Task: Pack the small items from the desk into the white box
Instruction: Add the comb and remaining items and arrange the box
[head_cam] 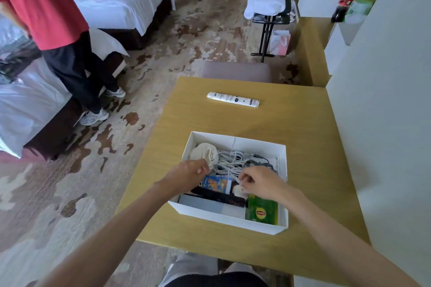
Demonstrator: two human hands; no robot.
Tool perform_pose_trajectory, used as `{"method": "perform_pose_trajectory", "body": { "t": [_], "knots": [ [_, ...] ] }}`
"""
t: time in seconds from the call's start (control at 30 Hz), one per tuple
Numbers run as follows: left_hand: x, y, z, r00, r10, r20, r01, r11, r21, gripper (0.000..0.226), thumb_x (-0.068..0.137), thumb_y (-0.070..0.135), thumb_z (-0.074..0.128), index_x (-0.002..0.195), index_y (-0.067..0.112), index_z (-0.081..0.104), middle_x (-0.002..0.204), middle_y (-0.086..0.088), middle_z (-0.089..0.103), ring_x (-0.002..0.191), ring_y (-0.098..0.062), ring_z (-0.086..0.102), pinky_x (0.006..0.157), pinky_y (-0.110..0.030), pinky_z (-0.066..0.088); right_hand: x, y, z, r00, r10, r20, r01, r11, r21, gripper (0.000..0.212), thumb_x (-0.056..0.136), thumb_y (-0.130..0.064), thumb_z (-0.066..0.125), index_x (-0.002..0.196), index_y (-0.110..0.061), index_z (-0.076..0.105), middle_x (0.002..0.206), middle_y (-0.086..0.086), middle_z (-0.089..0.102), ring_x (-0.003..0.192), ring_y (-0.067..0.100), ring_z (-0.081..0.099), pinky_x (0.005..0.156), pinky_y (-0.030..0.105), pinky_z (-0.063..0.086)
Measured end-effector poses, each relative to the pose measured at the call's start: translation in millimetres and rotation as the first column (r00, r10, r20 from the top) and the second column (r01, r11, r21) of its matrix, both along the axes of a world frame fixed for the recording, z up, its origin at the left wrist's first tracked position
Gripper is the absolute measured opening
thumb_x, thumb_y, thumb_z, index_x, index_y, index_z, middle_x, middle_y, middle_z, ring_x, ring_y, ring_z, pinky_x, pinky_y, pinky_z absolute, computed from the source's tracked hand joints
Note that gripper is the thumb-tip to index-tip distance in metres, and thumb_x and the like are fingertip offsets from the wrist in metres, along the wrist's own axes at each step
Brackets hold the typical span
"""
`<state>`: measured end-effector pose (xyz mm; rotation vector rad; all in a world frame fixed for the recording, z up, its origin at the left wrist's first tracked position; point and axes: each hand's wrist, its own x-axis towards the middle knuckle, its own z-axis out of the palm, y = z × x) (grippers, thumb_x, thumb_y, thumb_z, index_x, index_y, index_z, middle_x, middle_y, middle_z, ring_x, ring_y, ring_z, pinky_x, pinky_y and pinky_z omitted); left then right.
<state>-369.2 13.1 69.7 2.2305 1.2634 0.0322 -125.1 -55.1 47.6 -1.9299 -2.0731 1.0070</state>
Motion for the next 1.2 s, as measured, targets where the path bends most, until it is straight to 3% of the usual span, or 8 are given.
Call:
{"method": "perform_pose_trajectory", "body": {
  "t": [0.1,0.27,0.37,0.5,0.7,0.9,1.0,1.2],
  "knots": [
    [14,11,-5,0.999,-0.006,0.044,0.008,0.999,-0.033,0.019,0.095,0.030,0.046,0.101,0.023,0.063,0.104,0.001,0.069,0.085,-0.016,0.064,0.074,-0.032,0.054,-10,8,-1,0.999,0.027,-0.028,-0.028,0.999,-0.047,0.017,0.095,-0.027,0.056,0.107,-0.024,0.067,0.088,-0.014,0.066,0.051,-0.010,0.053,0.047,0.012,0.036],
    [35,51,-4,0.986,0.048,0.157,-0.059,0.996,0.070,0.020,0.093,0.019,0.046,0.095,0.022,0.066,0.086,0.004,0.068,0.068,-0.015,0.062,0.055,-0.027,0.047,-11,27,10,0.988,-0.050,-0.149,0.050,0.999,-0.005,0.013,0.094,-0.026,0.059,0.100,-0.024,0.070,0.091,-0.013,0.069,0.083,0.002,0.064,0.074,0.022,0.054],
    [40,91,1,0.977,0.070,0.201,-0.103,0.982,0.159,0.017,0.089,0.019,0.046,0.090,0.026,0.062,0.077,0.010,0.063,0.064,-0.014,0.060,0.049,-0.027,0.046,4,49,30,0.952,-0.127,-0.279,0.169,0.977,0.131,0.009,0.091,-0.022,0.064,0.093,-0.025,0.071,0.087,-0.013,0.070,0.081,0.001,0.064,0.073,0.019,0.053],
    [51,153,-1,0.973,0.086,0.214,-0.111,0.988,0.109,0.017,0.087,0.021,0.045,0.091,0.027,0.061,0.085,0.008,0.069,0.072,-0.018,0.065,0.057,-0.030,0.052,30,93,51,0.919,-0.242,-0.311,0.317,0.923,0.219,0.008,0.091,-0.025,0.062,0.093,-0.031,0.068,0.084,-0.017,0.069,0.081,-0.004,0.062,0.071,0.012,0.050],
    [87,249,-30,1.000,-0.024,-0.011,0.025,0.997,0.078,0.022,0.090,0.022,0.046,0.108,0.024,0.059,0.114,0.001,0.061,0.104,-0.023,0.058,0.083,-0.040,0.051,59,178,21,0.919,-0.351,-0.178,0.379,0.913,0.153,0.011,0.095,-0.025,0.057,0.099,-0.027,0.067,0.092,-0.021,0.066,0.085,-0.005,0.062,0.071,0.014,0.049],
    [140,334,-63,0.920,-0.189,-0.344,0.250,0.958,0.142,0.058,0.093,0.027,0.048,0.144,0.013,0.025,0.155,-0.006,0.021,0.139,-0.028,0.026,0.105,-0.048,0.034,83,227,-41,0.863,-0.502,-0.055,0.502,0.865,-0.003,0.020,0.093,-0.018,0.052,0.104,-0.019,0.068,0.104,-0.008,0.068,0.099,0.008,0.061,0.084,0.024,0.047],
    [154,354,-87,0.858,-0.274,-0.435,0.367,0.919,0.144,0.073,0.093,0.036,0.051,0.149,0.011,0.012,0.159,-0.008,0.007,0.144,-0.028,0.015,0.113,-0.046,0.027,91,230,-66,0.847,-0.532,0.005,0.530,0.843,-0.089,0.021,0.090,-0.016,0.048,0.101,-0.021,0.066,0.100,-0.008,0.065,0.096,0.012,0.061,0.073,0.021,0.044],
    [156,363,-115,0.903,-0.294,-0.313,0.353,0.923,0.152,0.062,0.084,0.031,0.068,0.135,0.013,0.037,0.140,-0.009,0.040,0.125,-0.028,0.044,0.100,-0.045,0.043,100,225,-87,0.847,-0.523,0.097,0.531,0.839,-0.114,0.019,0.091,-0.019,0.048,0.099,-0.026,0.064,0.094,-0.011,0.062,0.084,0.008,0.057,0.060,0.013,0.034]
  ]
}}
